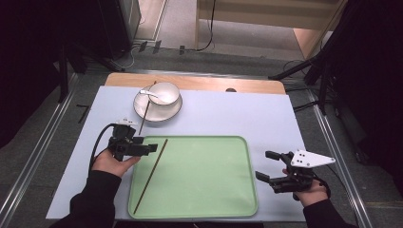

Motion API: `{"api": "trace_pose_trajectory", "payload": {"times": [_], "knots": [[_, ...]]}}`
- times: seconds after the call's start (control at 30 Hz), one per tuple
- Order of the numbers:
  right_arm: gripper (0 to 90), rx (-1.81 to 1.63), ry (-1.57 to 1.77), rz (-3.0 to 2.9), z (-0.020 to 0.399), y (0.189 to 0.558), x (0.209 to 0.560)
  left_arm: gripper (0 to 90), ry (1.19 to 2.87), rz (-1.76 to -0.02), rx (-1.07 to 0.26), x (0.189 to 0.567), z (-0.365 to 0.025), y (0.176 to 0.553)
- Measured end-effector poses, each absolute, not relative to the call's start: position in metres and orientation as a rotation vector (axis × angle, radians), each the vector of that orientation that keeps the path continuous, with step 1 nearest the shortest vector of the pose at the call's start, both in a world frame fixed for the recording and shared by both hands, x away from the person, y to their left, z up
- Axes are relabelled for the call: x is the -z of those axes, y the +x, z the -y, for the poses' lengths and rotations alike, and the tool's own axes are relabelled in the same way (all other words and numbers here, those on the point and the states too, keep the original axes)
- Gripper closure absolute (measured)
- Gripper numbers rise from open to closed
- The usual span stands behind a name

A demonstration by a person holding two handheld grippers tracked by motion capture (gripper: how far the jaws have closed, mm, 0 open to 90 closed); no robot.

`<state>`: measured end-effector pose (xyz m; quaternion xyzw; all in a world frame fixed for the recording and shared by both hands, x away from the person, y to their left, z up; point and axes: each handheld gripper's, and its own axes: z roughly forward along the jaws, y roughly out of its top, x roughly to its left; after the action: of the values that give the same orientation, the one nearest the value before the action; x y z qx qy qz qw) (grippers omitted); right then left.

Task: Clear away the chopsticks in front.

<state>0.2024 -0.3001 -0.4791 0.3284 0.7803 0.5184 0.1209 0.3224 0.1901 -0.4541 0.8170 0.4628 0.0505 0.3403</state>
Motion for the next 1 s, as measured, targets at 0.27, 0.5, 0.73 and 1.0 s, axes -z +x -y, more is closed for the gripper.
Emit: {"api": "trace_pose_trajectory", "payload": {"times": [0.27, 0.5, 0.73, 1.0], "knots": [[16.9, -1.520, 0.957, -2.280, 0.299, 0.203, 0.479, 26.4, 2.115, -1.208, -0.140, 0.441, -0.199, 0.366], [16.9, -1.512, 0.961, -2.285, 0.299, 0.203, 0.480, 26.3, 2.067, -1.275, -0.187, 0.436, -0.213, 0.396], [16.9, -1.515, 0.961, -2.284, 0.299, 0.203, 0.480, 30.1, 2.072, -1.309, -0.226, 0.440, -0.218, 0.423], [16.9, -1.520, 0.965, -2.284, 0.301, 0.202, 0.480, 39.2, 2.127, -1.369, -0.229, 0.459, -0.208, 0.452]]}}
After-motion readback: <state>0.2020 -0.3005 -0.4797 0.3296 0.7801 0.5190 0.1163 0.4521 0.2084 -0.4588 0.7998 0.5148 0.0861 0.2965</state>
